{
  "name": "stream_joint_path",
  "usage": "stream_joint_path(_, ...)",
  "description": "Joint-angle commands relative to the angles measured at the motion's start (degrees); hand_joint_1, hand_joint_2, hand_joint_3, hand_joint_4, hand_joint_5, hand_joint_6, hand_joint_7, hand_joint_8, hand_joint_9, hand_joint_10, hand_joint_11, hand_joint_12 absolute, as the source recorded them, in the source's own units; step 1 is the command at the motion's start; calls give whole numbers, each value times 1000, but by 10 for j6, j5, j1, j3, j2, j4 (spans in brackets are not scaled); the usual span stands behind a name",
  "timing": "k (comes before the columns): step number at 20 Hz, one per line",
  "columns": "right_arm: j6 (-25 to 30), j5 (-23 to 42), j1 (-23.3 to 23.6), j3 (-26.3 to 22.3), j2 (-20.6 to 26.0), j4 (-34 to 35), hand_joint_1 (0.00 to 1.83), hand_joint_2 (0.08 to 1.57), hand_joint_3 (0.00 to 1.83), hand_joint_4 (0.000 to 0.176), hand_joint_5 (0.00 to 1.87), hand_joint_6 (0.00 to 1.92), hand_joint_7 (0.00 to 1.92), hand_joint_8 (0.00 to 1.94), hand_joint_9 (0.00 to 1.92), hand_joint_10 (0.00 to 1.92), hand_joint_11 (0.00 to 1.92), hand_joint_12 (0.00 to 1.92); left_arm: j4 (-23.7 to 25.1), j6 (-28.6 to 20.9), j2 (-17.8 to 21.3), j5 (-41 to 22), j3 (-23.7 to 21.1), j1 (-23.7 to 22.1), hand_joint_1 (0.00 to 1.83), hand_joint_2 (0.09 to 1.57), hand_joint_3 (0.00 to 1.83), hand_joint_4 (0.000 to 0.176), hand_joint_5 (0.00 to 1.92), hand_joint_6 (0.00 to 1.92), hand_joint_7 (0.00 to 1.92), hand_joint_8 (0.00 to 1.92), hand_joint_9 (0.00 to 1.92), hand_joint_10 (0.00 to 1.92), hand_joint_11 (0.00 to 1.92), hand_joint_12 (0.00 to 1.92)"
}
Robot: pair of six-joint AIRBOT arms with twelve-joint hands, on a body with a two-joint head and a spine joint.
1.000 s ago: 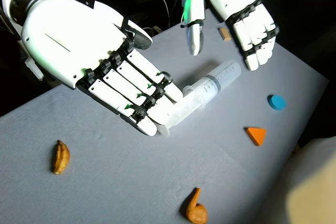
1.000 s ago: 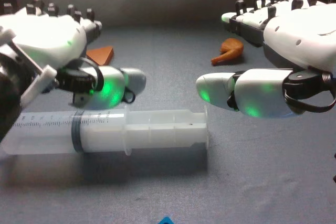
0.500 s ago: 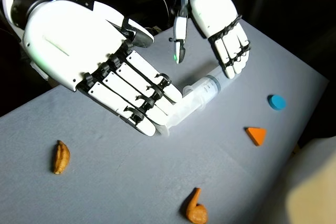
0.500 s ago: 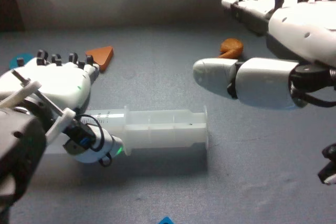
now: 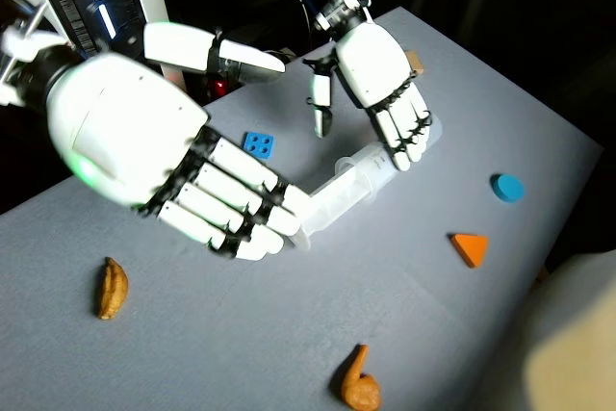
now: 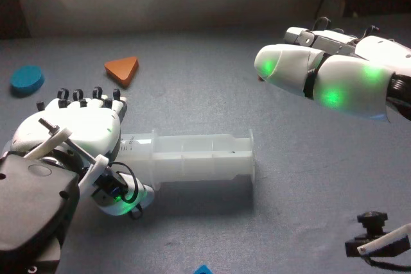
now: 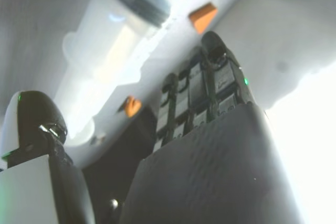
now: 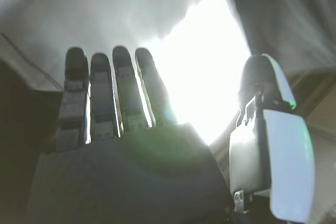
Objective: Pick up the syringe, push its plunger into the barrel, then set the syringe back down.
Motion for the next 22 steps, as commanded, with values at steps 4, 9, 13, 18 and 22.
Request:
stream_joint_path(4,-54,-82,18,-9,-2,-52,0,1067,0,0,96,2,127,6,70,2,0,430,57,-14,-4,-18,21,11,754,1006,2,0,64,1,39,0,79,0,0,417)
stream_joint_path(9,-136,-154,38,-26,-8,-107,0,1074,2,0,65,0,66,0,23,3,0,273,78,-35,-7,3,42,36,728,1006,1,0,69,1,55,5,82,2,0,423)
stream_joint_path(13,-129,-168,39,-27,-11,-102,0,1075,1,0,83,4,70,2,18,0,0,287,94,-53,-11,6,55,57,730,1011,3,0,71,1,56,4,85,3,0,419)
stream_joint_path(18,-193,-149,29,-33,-15,-69,0,1083,2,0,89,3,91,2,34,2,0,276,105,-67,-19,12,72,77,736,1012,1,0,72,0,59,2,92,3,0,448)
stream_joint_path(22,-243,-132,45,-29,-26,-60,0,1083,1,0,80,1,90,4,30,4,0,260,113,-67,-36,22,89,80,734,1015,2,0,91,8,68,5,98,4,0,454)
